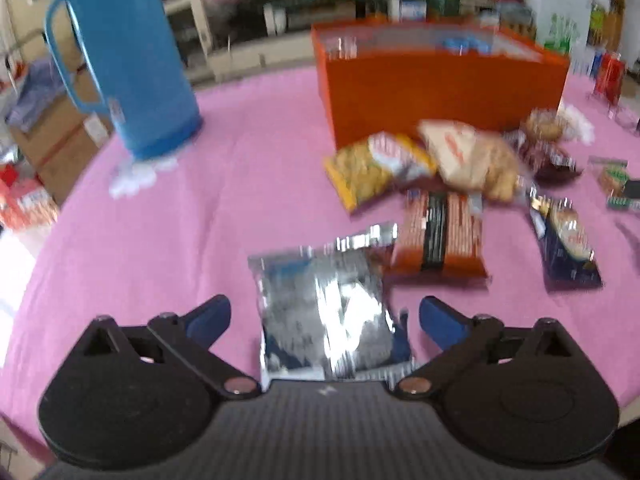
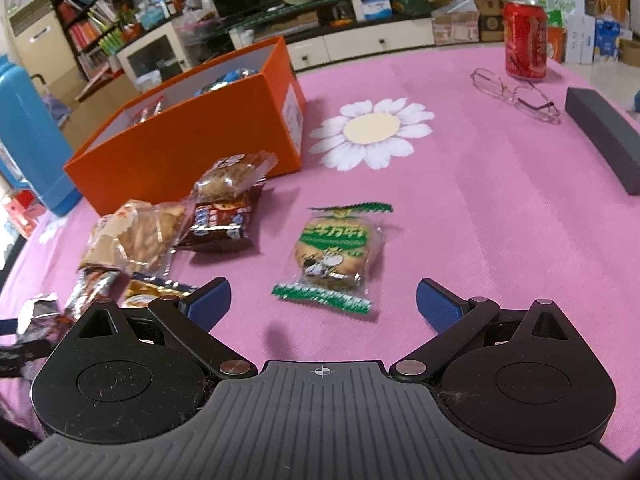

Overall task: Organize snacks
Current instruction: 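Grasp the green-wrapped cake with the right tool while the left grasps the silver bag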

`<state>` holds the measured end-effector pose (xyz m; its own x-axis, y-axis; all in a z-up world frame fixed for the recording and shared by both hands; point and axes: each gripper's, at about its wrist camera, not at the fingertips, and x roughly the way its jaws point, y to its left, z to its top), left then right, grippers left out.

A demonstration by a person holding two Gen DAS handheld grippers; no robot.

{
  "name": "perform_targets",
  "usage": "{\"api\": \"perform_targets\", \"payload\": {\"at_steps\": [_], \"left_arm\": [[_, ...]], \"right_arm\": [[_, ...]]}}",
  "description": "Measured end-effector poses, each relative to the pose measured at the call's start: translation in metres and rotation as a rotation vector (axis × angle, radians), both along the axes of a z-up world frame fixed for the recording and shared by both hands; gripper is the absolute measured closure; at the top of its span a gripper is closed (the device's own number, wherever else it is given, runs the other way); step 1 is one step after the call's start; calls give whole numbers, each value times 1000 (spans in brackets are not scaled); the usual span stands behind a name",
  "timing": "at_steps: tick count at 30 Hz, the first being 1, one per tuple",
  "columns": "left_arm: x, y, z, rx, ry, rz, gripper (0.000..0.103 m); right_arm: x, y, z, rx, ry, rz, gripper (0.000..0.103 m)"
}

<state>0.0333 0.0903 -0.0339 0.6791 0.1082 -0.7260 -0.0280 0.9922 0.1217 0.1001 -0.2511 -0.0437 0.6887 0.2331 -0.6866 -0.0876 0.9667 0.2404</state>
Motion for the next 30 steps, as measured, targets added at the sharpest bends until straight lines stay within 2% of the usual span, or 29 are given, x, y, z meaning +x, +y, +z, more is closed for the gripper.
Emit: {"api": "perform_targets", "payload": {"at_steps": [2, 4, 5, 6, 7, 11, 14, 18, 19, 22, 26, 29, 30], "left_arm": [[3, 7, 0, -30, -27, 36, 4], [5, 14, -4, -111, -22, 55, 4], [6, 19, -6, -149, -13, 68, 4], [6, 21, -6, -165, -8, 75, 4], [6, 23, -6, -174, -11, 78, 4], [-2, 36, -1, -187, -60, 114, 4], [-9, 46, 2, -230, -69, 138, 4], [-14, 39, 5, -217, -72, 93, 4], [-14, 35, 5, -211, -71, 75, 4], [-12, 24, 2, -170, -57, 56, 4], [-1, 19, -11, -166, 12, 65, 4], [2, 17, -20, -135, 38, 68, 6], [4, 17, -23, -129, 49, 65, 18]], "right_arm": [[5, 4, 0, -33, -26, 1, 14], [13, 13, -1, -90, -55, 3, 19], [17, 17, -2, -116, -65, 7, 31], [21, 22, -5, -152, -66, 9, 39], [26, 25, -8, -178, -58, 11, 56], [31, 35, -13, -241, -57, 22, 69], [25, 22, -12, -236, -44, -9, 69], [10, -3, -10, -227, -14, -60, 68], [5, -5, -10, -226, -11, -52, 62], [-4, -2, -11, -209, 6, -13, 28], [-3, 5, -11, -215, 11, -3, 27], [-3, 6, -11, -206, 16, -9, 27], [-3, 7, -12, -217, 13, -2, 28]]}}
